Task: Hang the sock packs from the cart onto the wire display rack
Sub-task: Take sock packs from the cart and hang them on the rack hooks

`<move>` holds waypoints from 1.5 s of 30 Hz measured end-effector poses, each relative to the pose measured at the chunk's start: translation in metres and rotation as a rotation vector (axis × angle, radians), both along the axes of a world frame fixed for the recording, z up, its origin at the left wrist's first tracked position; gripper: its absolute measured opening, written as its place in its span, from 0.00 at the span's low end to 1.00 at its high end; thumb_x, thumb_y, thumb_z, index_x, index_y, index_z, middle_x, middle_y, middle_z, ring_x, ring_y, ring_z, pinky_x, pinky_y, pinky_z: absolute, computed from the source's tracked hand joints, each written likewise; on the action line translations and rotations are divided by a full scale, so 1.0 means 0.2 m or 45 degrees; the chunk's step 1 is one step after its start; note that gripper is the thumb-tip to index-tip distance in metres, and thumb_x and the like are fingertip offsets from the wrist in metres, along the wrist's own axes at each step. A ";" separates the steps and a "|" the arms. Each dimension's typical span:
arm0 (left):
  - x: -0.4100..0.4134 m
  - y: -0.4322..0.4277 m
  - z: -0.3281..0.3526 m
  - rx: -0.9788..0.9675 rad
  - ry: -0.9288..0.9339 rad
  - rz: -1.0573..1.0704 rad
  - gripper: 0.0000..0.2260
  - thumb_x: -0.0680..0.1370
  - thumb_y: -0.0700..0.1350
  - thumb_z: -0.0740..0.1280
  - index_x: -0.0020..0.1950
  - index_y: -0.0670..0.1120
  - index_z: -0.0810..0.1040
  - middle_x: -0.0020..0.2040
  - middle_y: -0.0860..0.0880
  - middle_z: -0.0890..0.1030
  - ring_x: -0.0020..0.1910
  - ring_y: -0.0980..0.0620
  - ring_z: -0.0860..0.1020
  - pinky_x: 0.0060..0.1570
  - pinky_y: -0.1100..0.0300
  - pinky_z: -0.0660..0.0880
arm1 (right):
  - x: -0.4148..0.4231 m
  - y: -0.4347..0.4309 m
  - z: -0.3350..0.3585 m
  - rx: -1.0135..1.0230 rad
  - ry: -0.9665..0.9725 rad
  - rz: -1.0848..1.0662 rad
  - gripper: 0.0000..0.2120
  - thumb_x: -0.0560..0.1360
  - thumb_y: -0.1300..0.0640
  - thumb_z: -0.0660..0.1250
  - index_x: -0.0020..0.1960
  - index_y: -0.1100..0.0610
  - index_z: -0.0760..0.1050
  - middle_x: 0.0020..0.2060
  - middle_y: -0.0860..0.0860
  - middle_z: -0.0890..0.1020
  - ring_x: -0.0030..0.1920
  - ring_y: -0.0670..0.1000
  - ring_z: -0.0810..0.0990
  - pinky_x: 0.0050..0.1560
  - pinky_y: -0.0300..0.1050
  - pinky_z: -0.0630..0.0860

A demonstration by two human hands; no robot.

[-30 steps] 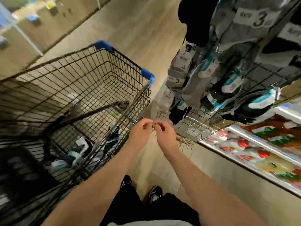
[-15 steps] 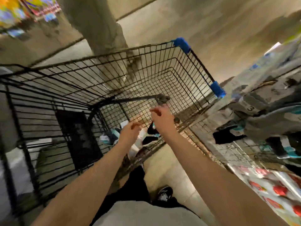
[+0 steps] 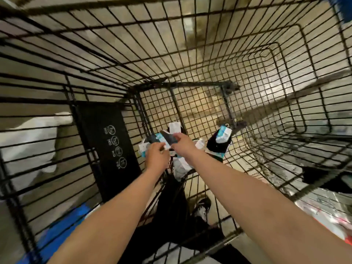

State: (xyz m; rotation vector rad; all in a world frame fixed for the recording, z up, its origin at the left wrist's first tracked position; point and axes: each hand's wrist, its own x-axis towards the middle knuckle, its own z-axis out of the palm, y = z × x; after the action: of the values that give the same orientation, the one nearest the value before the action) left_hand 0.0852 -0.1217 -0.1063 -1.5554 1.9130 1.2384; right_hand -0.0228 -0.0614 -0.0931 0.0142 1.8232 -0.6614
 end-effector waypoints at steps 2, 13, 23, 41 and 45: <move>0.04 -0.02 -0.08 -0.071 -0.013 -0.027 0.14 0.75 0.39 0.67 0.60 0.46 0.82 0.60 0.46 0.80 0.58 0.47 0.77 0.62 0.50 0.75 | 0.05 -0.05 -0.10 -0.021 -0.018 0.115 0.27 0.73 0.67 0.69 0.71 0.56 0.73 0.65 0.58 0.76 0.62 0.56 0.77 0.60 0.47 0.76; 0.05 -0.04 -0.04 -0.037 0.246 0.306 0.11 0.81 0.40 0.61 0.58 0.50 0.80 0.58 0.53 0.79 0.56 0.54 0.77 0.56 0.59 0.74 | 0.07 -0.05 -0.21 -0.024 0.330 -0.305 0.18 0.75 0.69 0.65 0.59 0.54 0.81 0.55 0.54 0.80 0.54 0.53 0.81 0.58 0.48 0.80; -0.14 -0.04 0.05 0.714 0.291 0.942 0.31 0.74 0.68 0.65 0.72 0.53 0.69 0.63 0.50 0.81 0.59 0.49 0.80 0.63 0.45 0.75 | -0.04 0.06 0.14 -0.166 -0.044 -1.025 0.15 0.74 0.73 0.61 0.50 0.54 0.75 0.56 0.60 0.81 0.41 0.53 0.79 0.32 0.41 0.74; -0.11 -0.20 -0.02 0.028 0.062 0.525 0.15 0.83 0.48 0.62 0.69 0.48 0.71 0.59 0.48 0.79 0.50 0.52 0.75 0.40 0.60 0.70 | -0.03 0.04 -0.09 0.111 0.012 -0.509 0.16 0.80 0.62 0.67 0.67 0.57 0.74 0.56 0.50 0.80 0.54 0.51 0.79 0.57 0.44 0.76; -0.08 -0.18 -0.20 0.045 0.044 0.514 0.15 0.82 0.48 0.63 0.68 0.47 0.73 0.61 0.46 0.81 0.53 0.49 0.79 0.47 0.58 0.72 | 0.01 -0.03 -0.35 0.234 0.156 -0.200 0.23 0.75 0.54 0.71 0.68 0.55 0.72 0.64 0.57 0.78 0.61 0.59 0.79 0.63 0.60 0.77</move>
State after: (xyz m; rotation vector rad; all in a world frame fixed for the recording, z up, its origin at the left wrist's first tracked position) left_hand 0.0701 -0.1569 -0.1469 -1.9789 1.6333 1.4551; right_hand -0.0214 -0.0675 -0.1630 0.2456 2.0109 -0.6126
